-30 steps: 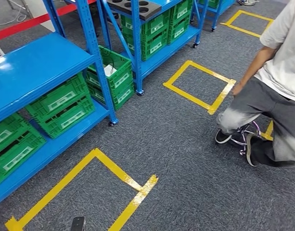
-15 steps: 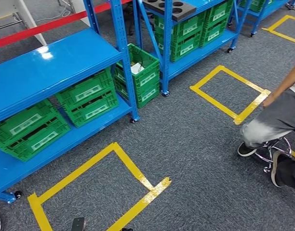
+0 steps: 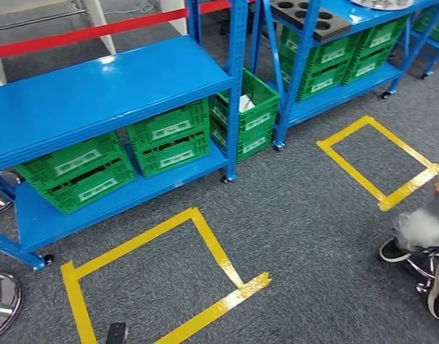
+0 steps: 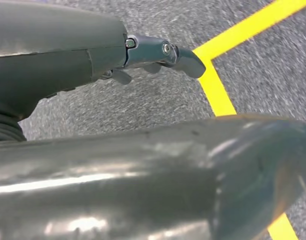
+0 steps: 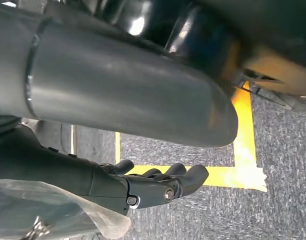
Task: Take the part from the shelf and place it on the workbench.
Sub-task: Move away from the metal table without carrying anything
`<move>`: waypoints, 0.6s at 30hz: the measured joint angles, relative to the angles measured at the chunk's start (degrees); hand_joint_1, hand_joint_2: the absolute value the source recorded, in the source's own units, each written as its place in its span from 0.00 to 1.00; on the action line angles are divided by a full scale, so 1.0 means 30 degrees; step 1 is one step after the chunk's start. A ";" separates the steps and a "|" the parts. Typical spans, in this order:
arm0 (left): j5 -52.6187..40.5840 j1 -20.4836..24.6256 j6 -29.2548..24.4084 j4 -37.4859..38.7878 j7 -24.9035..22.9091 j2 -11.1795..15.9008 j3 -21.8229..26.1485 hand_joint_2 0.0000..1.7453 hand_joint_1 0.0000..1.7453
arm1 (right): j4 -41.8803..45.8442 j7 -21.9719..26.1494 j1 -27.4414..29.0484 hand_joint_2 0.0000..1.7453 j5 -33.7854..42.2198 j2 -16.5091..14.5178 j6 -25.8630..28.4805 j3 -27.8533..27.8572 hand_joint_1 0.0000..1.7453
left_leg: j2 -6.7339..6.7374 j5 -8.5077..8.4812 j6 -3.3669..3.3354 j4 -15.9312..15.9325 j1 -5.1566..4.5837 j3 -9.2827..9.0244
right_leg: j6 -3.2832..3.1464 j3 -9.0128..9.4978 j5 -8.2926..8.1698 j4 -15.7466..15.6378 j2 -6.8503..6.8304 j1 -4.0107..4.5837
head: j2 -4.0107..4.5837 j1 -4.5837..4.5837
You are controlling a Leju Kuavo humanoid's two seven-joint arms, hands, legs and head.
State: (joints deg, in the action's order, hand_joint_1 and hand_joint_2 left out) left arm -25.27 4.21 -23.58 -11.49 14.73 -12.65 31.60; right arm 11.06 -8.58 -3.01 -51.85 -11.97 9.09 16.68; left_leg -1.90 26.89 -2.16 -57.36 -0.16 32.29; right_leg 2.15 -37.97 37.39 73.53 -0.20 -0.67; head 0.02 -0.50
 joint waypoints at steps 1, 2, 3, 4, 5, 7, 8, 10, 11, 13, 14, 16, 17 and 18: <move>0.0004 -0.0011 0.0000 0.0000 0.0000 0.0000 0.0007 0.00 0.00 | 0.0000 0.0000 0.0016 0.00 -0.0002 0.0002 0.0000 0.0000 0.00 | -0.0269 0.0002 0.0004 -0.0013 0.0001 -0.0014 | -0.0021 0.0043 -0.0451 -0.0309 0.0041 -0.0003 | 0.0000 -0.0004; 0.0005 -0.0013 0.0000 0.0002 0.0000 -0.0005 0.0016 0.00 0.00 | 0.0000 0.0002 0.0026 0.00 -0.0004 0.0004 -0.0004 0.0000 0.00 | -0.0545 0.0012 0.0019 -0.0033 0.0008 -0.0031 | -0.0054 0.0432 -0.1187 -0.1320 0.0155 -0.0017 | 0.0000 -0.0004; 0.0007 -0.0007 0.0000 0.0000 0.0000 -0.0014 0.0029 0.00 0.00 | 0.0000 0.0004 0.0024 0.00 -0.0004 0.0004 -0.0006 0.0000 0.00 | -0.0815 0.0033 0.0058 -0.0065 0.0027 -0.0038 | -0.0087 0.1014 -0.1907 -0.2684 0.0474 -0.0048 | 0.0000 -0.0002; 0.0009 0.0013 0.0000 0.0000 0.0000 -0.0022 0.0057 0.00 0.00 | -0.0002 0.0005 0.0026 0.00 -0.0005 0.0004 -0.0009 0.0000 0.00 | -0.1067 0.0066 0.0132 -0.0142 0.0018 -0.0008 | -0.0112 0.1573 -0.2385 -0.3949 0.0894 -0.0097 | 0.0000 -0.0007; 0.0009 0.0032 0.0000 0.0000 0.0000 -0.0025 0.0091 0.00 0.00 | -0.0004 0.0005 0.0028 0.00 -0.0005 0.0004 -0.0011 0.0000 0.00 | -0.1290 0.0077 0.0235 -0.0199 0.0025 0.0048 | -0.0137 0.1995 -0.2616 -0.4781 0.1247 -0.0126 | 0.0000 -0.0011; 0.0007 0.0019 0.0004 0.0002 0.0002 -0.0024 0.0177 0.00 0.00 | -0.0007 -0.0007 0.0012 0.00 -0.0002 0.0004 -0.0040 0.0000 0.00 | -0.1670 0.0045 0.0476 -0.0252 0.0063 0.0187 | -0.0233 0.2292 -0.2564 -0.5219 0.1469 -0.0103 | 0.0000 -0.0021; 0.0007 -0.0012 0.0006 0.0002 0.0009 -0.0014 0.0210 0.00 0.00 | -0.0007 -0.0020 -0.0010 0.00 0.0005 0.0000 -0.0067 0.0000 0.00 | -0.1830 0.0019 0.0589 -0.0235 0.0100 0.0236 | -0.0326 0.2343 -0.2592 -0.5217 0.1277 -0.0096 | 0.0000 -0.0024; 0.0047 -0.0050 0.0007 0.0000 0.0089 -0.0009 0.0257 0.00 0.00 | -0.0007 -0.0049 -0.0022 0.00 0.0025 -0.0007 -0.0133 0.0000 0.00 | -0.1279 0.0296 0.0805 -0.0648 0.0074 0.0443 | -0.0548 0.2427 -0.2639 -0.5316 0.0828 -0.0114 | 0.0000 -0.0109; 0.0073 -0.0030 0.0007 -0.0002 0.0153 -0.0004 0.0273 0.00 0.00 | -0.0007 -0.0051 -0.0002 0.00 0.0033 -0.0011 -0.0153 0.0000 0.00 | -0.0758 0.0706 0.0896 -0.1339 0.0042 0.0757 | -0.0656 0.2477 -0.2642 -0.5372 0.0549 -0.0133 | 0.0000 -0.0170; 0.0109 0.0022 0.0007 0.0000 0.0282 -0.0007 0.0291 0.00 0.00 | -0.0007 -0.0064 0.0057 0.00 0.0044 -0.0007 -0.0168 0.0000 0.00 | 0.0163 0.1855 0.1034 -0.3701 0.0047 0.1856 | -0.0813 0.2538 -0.2562 -0.5378 -0.0038 -0.0073 | 0.0000 -0.0290; 0.0109 0.0027 0.0009 0.0002 0.0321 -0.0005 0.0293 0.00 0.00 | -0.0007 -0.0071 0.0075 0.00 0.0047 -0.0004 -0.0171 0.0000 0.00 | 0.0309 0.2273 0.1073 -0.4844 0.0077 0.2402 | -0.0860 0.2563 -0.2518 -0.5374 -0.0333 -0.0040 | 0.0000 -0.0282; 0.0109 -0.0020 0.0016 0.0003 0.0355 0.0002 0.0297 0.00 0.00 | -0.0007 -0.0082 0.0071 0.00 0.0056 0.0004 -0.0184 0.0000 0.00 | 0.0423 0.2120 0.1075 -0.5461 0.0120 0.2689 | -0.0896 0.2645 -0.2425 -0.5369 -0.0858 0.0015 | 0.0000 -0.0288; 0.0111 -0.0042 0.0022 0.0002 0.0359 0.0009 0.0299 0.00 0.00 | -0.0007 -0.0082 0.0054 0.00 0.0058 0.0004 -0.0191 0.0000 0.00 | 0.0520 0.1544 0.1018 -0.4685 0.0114 0.2297 | -0.0890 0.2723 -0.2372 -0.5369 -0.1092 0.0040 | 0.0000 -0.0288; 0.0111 -0.0053 0.0027 0.0000 0.0361 0.0013 0.0301 0.00 0.00 | -0.0007 -0.0082 0.0039 0.00 0.0060 0.0004 -0.0200 0.0000 0.00 | 0.0809 0.0828 0.0904 -0.3386 0.0065 0.1640 | -0.0870 0.2821 -0.2309 -0.5373 -0.1305 0.0063 | 0.0000 -0.0292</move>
State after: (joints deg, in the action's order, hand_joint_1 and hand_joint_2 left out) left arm -24.94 4.05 -23.50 -11.49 15.81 -12.61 32.50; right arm 11.04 -8.83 -2.89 -51.67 -11.96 8.49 16.68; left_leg 0.53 29.38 0.55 -67.51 0.04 37.21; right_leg -0.46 -29.51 30.46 57.41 -4.11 -0.48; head 0.02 -1.38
